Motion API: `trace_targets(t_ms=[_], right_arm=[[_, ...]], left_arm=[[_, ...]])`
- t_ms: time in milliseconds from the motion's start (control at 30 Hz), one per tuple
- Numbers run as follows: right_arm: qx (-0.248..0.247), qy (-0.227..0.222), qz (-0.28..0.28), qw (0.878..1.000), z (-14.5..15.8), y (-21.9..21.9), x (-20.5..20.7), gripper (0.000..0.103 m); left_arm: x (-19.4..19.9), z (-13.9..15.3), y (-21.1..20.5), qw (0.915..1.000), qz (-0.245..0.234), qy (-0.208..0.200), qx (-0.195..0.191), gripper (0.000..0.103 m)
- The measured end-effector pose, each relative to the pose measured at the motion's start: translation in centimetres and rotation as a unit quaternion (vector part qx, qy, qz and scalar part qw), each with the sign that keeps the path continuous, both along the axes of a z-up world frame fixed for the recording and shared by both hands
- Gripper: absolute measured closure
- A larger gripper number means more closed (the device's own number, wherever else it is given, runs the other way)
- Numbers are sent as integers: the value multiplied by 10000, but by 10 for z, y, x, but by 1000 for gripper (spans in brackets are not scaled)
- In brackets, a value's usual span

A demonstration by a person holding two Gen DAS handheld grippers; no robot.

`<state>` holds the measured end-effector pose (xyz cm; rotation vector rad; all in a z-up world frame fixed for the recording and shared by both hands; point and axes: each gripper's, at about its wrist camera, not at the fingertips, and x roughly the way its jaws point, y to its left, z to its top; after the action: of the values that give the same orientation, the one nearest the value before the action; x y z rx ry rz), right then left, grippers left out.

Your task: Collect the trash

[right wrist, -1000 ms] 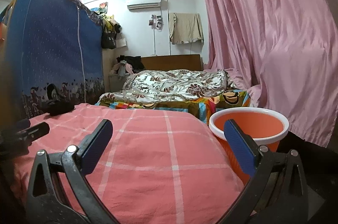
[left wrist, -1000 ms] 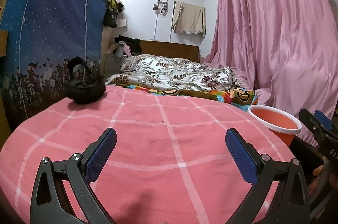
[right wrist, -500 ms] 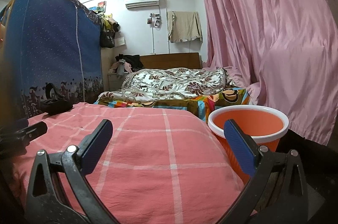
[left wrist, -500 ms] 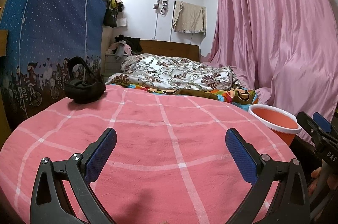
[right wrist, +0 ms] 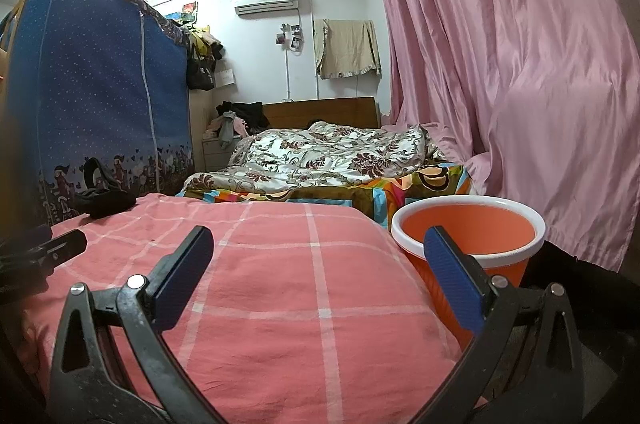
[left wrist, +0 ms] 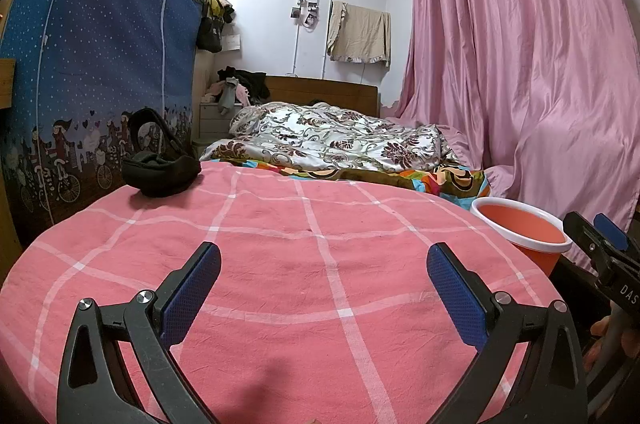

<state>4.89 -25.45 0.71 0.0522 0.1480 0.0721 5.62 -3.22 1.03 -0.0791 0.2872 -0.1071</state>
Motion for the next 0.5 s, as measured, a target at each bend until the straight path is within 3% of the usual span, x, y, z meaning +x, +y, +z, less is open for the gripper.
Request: trace_targets(t_ms=[500], right_arm=[[24, 39, -6, 10000, -3, 0, -2, 0]], left_arm=[[1, -2, 6, 9999, 9, 61, -88, 2]])
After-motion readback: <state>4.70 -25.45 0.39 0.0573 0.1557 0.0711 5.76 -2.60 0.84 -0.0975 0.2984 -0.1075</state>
